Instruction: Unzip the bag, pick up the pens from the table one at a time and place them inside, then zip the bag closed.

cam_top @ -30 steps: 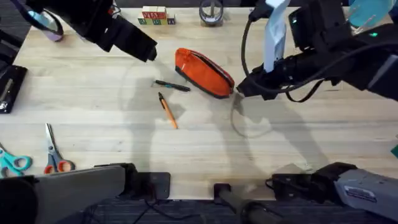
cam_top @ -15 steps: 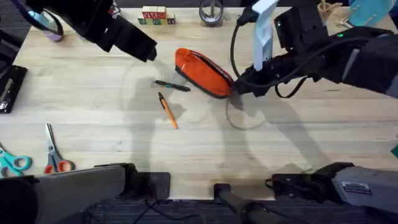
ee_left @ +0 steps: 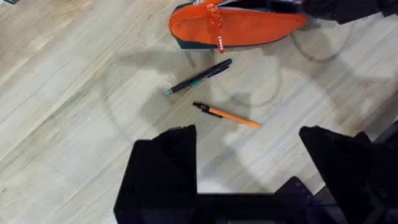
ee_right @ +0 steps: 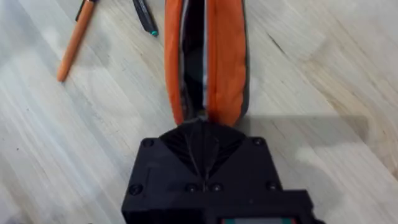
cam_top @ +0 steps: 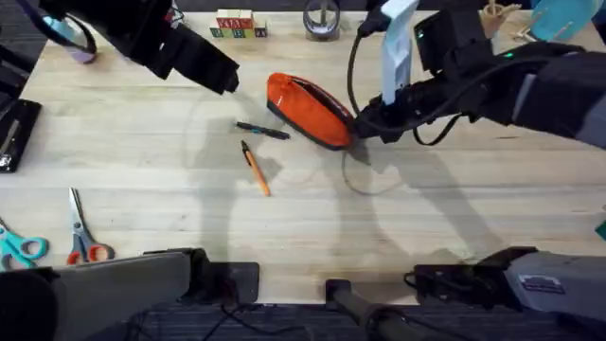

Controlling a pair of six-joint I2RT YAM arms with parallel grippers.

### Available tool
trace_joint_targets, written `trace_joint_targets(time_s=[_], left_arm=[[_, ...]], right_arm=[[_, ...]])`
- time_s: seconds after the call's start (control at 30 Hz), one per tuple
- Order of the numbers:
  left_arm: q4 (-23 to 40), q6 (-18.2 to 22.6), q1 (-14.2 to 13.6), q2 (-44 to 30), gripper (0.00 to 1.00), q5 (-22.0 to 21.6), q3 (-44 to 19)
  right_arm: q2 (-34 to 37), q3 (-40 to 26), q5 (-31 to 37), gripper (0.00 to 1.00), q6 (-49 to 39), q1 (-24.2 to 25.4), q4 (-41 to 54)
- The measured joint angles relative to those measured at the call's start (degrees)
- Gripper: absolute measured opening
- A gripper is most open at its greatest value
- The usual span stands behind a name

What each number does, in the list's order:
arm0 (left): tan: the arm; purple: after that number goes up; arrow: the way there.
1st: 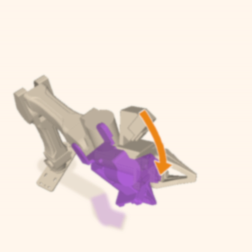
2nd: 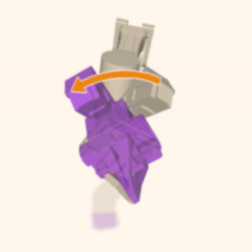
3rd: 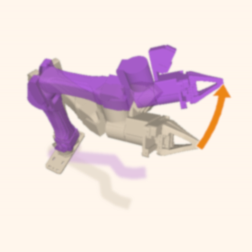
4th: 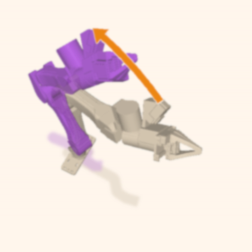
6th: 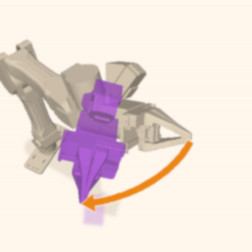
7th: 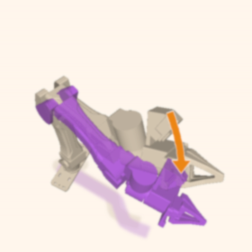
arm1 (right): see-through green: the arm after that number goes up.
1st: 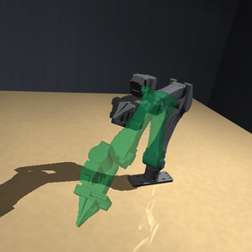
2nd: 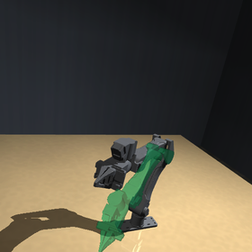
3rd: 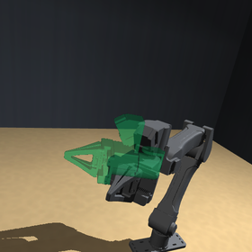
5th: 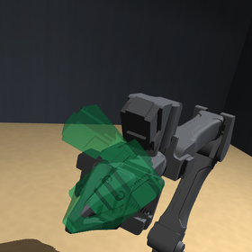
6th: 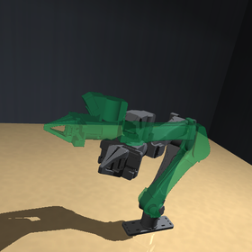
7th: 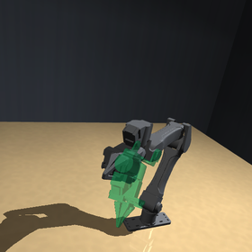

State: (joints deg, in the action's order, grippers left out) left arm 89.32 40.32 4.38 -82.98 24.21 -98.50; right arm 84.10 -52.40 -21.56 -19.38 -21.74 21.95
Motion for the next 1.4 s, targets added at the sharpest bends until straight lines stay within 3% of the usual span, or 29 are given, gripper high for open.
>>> trace_joint_targets(time_s=[0.43,0.67,0.7,0.73,0.9,0.93,1.4], left_arm=[[0.0,0.0,0.0,0.0,0.995,0.0,0.0],[0.0,0.0,0.0,0.0,0.995,0.0,0.0],[0.0,0.0,0.0,0.0,0.995,0.0,0.0],[0.0,0.0,0.0,0.0,0.995,0.0,0.0],[0.0,0.0,0.0,0.0,0.995,0.0,0.0],[0.0,0.0,0.0,0.0,0.995,0.0,0.0],[0.0,0.0,0.0,0.0,0.995,0.0,0.0]], right_arm=[[5.2,0.0,-0.3,0.030,1.1,-1.7,-13.5],[5.4,0.0,-0.3,0.027,1.1,-2.6,-15.5],[5.4,0.0,-0.3,0.052,1.3,-2.6,-15.5],[5.4,0.0,-0.4,0.164,1.4,-2.6,-15.5],[5.4,0.0,-0.5,0.895,1.4,-2.9,-15.5],[5.4,0.0,-0.6,0.970,1.3,-3.0,-15.5],[5.0,0.0,-0.7,0.996,2.6,-3.1,-15.4]])
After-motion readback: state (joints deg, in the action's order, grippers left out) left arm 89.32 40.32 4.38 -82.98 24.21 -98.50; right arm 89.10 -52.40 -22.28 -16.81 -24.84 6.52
